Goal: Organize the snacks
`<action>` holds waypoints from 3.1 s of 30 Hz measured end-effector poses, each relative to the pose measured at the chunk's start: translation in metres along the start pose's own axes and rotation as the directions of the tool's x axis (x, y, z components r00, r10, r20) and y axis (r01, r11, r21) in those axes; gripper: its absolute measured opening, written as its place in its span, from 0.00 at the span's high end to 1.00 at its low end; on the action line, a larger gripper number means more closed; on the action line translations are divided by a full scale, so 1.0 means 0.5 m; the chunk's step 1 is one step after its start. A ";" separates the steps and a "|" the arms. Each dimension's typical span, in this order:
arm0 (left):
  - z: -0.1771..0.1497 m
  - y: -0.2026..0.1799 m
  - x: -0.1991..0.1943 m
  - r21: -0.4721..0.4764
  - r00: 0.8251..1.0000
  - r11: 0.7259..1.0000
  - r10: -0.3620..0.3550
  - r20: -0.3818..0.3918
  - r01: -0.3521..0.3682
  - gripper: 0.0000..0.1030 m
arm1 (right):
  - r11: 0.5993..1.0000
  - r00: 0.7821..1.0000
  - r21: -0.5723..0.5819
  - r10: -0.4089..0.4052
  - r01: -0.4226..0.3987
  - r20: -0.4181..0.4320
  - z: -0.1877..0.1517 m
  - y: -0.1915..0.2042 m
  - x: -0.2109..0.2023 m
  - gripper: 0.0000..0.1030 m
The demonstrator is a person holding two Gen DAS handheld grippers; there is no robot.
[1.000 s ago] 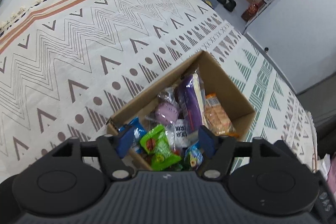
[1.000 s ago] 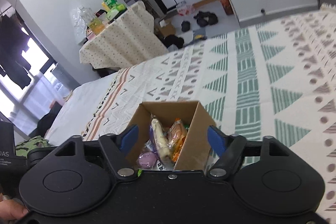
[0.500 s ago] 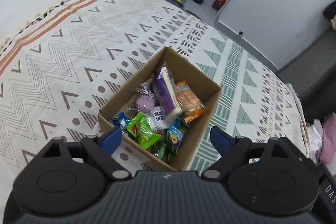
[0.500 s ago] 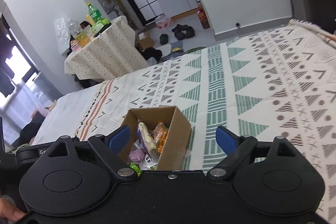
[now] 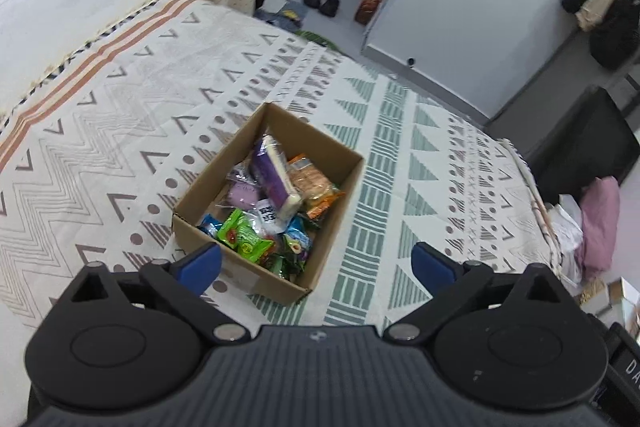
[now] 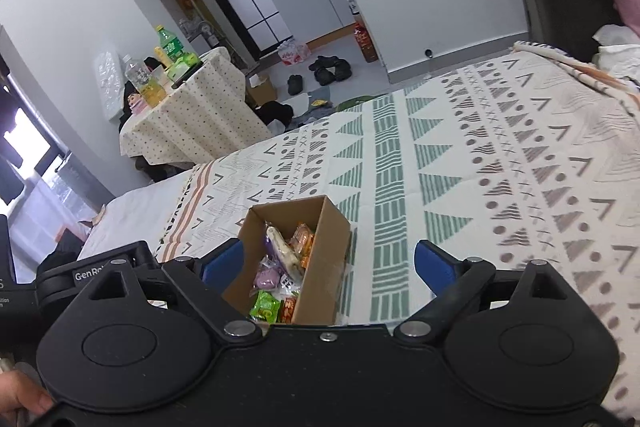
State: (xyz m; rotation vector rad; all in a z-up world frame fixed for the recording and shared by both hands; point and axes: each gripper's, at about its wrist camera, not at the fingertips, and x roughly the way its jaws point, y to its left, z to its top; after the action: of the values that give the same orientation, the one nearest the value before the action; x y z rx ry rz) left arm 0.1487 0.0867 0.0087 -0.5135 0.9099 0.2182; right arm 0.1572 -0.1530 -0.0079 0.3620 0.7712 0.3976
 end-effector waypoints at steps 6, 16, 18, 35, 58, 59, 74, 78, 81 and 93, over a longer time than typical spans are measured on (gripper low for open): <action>-0.013 -0.010 -0.042 0.060 1.000 0.998 -0.022 0.006 0.021 0.00 | 0.999 0.999 -0.026 -0.042 0.042 0.025 0.000 -0.001 -0.061 0.07; -0.028 -0.022 -0.123 0.167 0.998 0.985 -0.045 0.050 0.037 0.00 | 0.997 0.997 -0.057 -0.044 0.047 0.064 -0.015 0.013 -0.143 0.02; -0.035 -0.022 -0.133 0.187 0.997 0.981 -0.056 0.053 0.045 0.00 | 0.997 0.997 -0.061 -0.047 0.051 0.066 -0.022 0.016 -0.152 0.00; -0.128 0.004 -0.246 0.379 0.989 0.924 -0.008 0.148 -0.049 0.00 | 0.994 0.997 -0.084 -0.069 0.072 0.034 -0.109 0.030 -0.247 0.00; -0.204 0.038 -0.315 0.415 0.985 0.909 -0.026 0.171 -0.049 0.00 | 0.982 0.993 -0.156 -0.102 0.109 0.052 -0.166 0.044 -0.330 0.00; -0.205 0.039 -0.316 0.417 0.985 0.907 -0.024 0.172 -0.050 0.00 | 0.982 0.994 -0.159 -0.100 0.106 0.049 -0.167 0.046 -0.330 0.00; -0.207 0.045 -0.334 0.433 0.982 0.900 -0.035 0.185 -0.050 0.00 | 0.982 0.996 -0.173 -0.074 0.082 0.051 -0.175 0.064 -0.338 0.00; -0.207 0.045 -0.335 0.438 0.982 0.898 -0.038 0.184 -0.047 0.00 | 0.982 0.996 -0.173 -0.071 0.078 0.045 -0.174 0.064 -0.334 0.00; -0.208 0.042 -0.336 0.442 0.982 0.896 -0.039 0.184 -0.047 0.00 | 0.983 0.997 -0.167 -0.068 0.074 0.043 -0.174 0.062 -0.335 0.00; -0.209 0.039 -0.336 0.449 0.983 0.892 -0.043 0.178 -0.043 0.00 | 0.985 0.998 -0.160 -0.053 0.058 0.032 -0.172 0.058 -0.332 0.00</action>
State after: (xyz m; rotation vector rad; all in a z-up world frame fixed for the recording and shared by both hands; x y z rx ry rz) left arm -0.0329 0.0556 0.0835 -0.0569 0.7473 0.0464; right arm -0.0197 -0.1916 0.0472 0.1937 0.7151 0.3987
